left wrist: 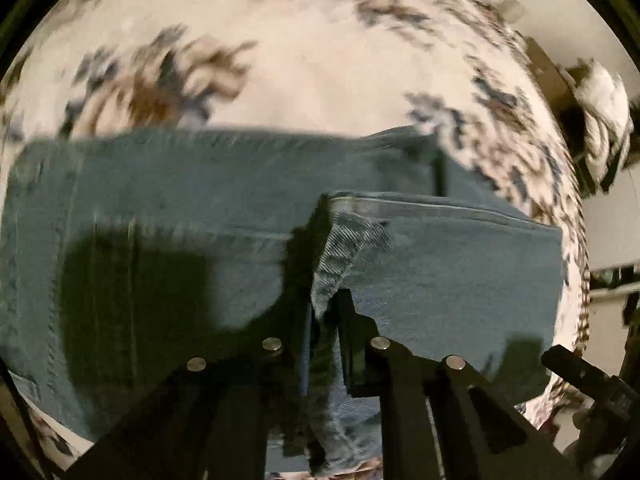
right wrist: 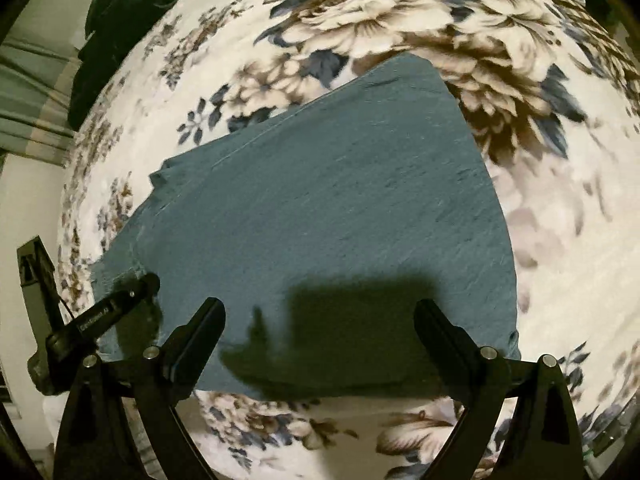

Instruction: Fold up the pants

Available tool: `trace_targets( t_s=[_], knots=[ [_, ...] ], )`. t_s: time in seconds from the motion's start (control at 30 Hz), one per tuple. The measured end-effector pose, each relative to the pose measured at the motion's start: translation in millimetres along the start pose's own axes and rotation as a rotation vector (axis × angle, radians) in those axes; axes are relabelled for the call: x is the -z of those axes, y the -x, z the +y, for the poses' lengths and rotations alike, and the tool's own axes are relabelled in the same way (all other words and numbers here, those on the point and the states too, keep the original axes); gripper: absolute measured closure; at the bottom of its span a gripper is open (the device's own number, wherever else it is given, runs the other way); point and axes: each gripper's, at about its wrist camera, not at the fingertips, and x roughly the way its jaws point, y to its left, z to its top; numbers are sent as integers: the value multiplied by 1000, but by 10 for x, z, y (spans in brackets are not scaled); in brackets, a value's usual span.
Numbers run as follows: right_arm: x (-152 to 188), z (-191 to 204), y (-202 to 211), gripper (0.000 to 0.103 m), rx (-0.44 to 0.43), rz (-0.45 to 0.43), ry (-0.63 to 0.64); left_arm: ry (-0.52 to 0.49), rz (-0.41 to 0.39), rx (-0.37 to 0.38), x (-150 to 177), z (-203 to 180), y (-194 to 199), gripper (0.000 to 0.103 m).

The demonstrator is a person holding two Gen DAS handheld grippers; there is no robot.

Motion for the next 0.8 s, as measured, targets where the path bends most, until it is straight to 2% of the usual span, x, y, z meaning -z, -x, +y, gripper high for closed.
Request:
trace_targets(
  t_s=[0.1, 0.13, 0.2, 0.23, 0.27, 0.3, 0.33, 0.4, 0.5, 0.6, 0.7, 0.73, 0.77, 0.8],
  knots=[
    [-57, 38, -82, 6, 17, 24, 9, 68, 20, 45, -8, 96, 20, 86],
    [-66, 68, -84, 6, 8, 25, 9, 100, 16, 54, -3, 135, 88, 79],
    [-72, 126, -56, 6, -8, 23, 13, 215, -55, 111, 80, 341, 381, 77],
    [-74, 165, -38, 6, -20, 23, 14, 267, -91, 138, 124, 448, 499, 65],
    [-67, 198, -14, 6, -32, 27, 16, 362, -146, 173, 231, 656, 675, 51],
    [-67, 232, -9, 6, -45, 31, 17, 422, -169, 183, 321, 794, 758, 16],
    [-63, 279, -6, 6, -58, 35, 21, 530, -224, 206, 503, 1053, 881, 0],
    [-53, 366, -22, 6, -74, 50, 39, 683, -303, 221, 772, 1386, 969, 1],
    [-44, 526, -109, 6, -84, 76, 62, 885, -354, 186, 1079, 1839, 908, 1],
    [-55, 641, -177, 6, -94, 91, 69, 999, -367, 180, 1137, 2144, 717, 1],
    [-78, 759, -242, 6, -97, 98, 89, 982, -405, 152, 896, 2277, 593, 6],
    [-81, 785, -261, 6, -96, 101, 96, 955, -422, 131, 783, 2269, 582, 19],
    [-83, 819, -287, 6, -95, 106, 105, 917, -438, 92, 666, 2258, 617, 25],
    [-80, 844, -306, 6, -92, 109, 113, 885, -459, 78, 617, 2251, 649, 39]
  ],
)
